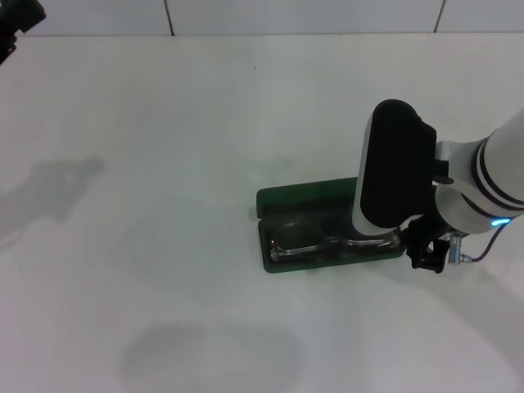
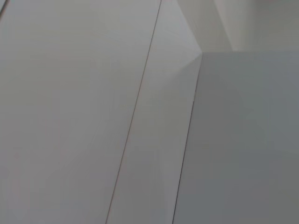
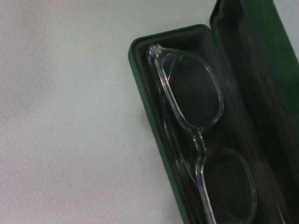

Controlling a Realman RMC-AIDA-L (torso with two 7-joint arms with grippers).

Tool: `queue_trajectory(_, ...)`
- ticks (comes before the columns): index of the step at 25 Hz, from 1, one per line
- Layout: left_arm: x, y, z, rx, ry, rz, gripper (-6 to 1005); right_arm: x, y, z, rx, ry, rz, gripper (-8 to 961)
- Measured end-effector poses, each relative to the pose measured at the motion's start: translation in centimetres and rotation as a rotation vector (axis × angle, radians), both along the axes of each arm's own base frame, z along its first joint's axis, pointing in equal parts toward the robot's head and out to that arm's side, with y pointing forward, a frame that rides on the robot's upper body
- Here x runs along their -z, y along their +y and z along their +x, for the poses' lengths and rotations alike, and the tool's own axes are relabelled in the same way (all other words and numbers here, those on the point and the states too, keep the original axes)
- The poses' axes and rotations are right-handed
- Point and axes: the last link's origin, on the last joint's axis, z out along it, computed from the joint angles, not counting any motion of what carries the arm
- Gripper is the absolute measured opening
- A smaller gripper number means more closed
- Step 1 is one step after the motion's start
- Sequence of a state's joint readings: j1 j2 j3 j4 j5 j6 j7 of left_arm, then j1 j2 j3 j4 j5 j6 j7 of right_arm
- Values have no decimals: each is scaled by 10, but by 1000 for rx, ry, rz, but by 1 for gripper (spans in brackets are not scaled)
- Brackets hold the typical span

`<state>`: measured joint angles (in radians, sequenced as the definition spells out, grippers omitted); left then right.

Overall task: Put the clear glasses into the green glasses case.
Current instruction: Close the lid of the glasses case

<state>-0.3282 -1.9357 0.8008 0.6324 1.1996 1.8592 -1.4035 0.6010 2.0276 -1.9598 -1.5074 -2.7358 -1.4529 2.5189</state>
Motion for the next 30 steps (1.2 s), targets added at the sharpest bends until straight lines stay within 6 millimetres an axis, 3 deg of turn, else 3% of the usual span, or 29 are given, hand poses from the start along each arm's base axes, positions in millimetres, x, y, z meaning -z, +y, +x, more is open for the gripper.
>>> queue_trajectory(12, 1, 0, 0, 0, -2, -1, 54, 1, 2, -5, -29, 21, 2, 49)
queue_trajectory(17, 1, 0, 0, 0, -2, -2, 54, -12, -5, -14, -27, 43, 10, 49)
queue_trajectory(24, -2, 9, 9, 23, -3, -14, 55, -68, -13, -36, -16, 325, 75, 50)
queue_trajectory(30, 0, 21, 20, 42, 20, -58, 59, -123, -20, -22, -47, 694, 118, 50)
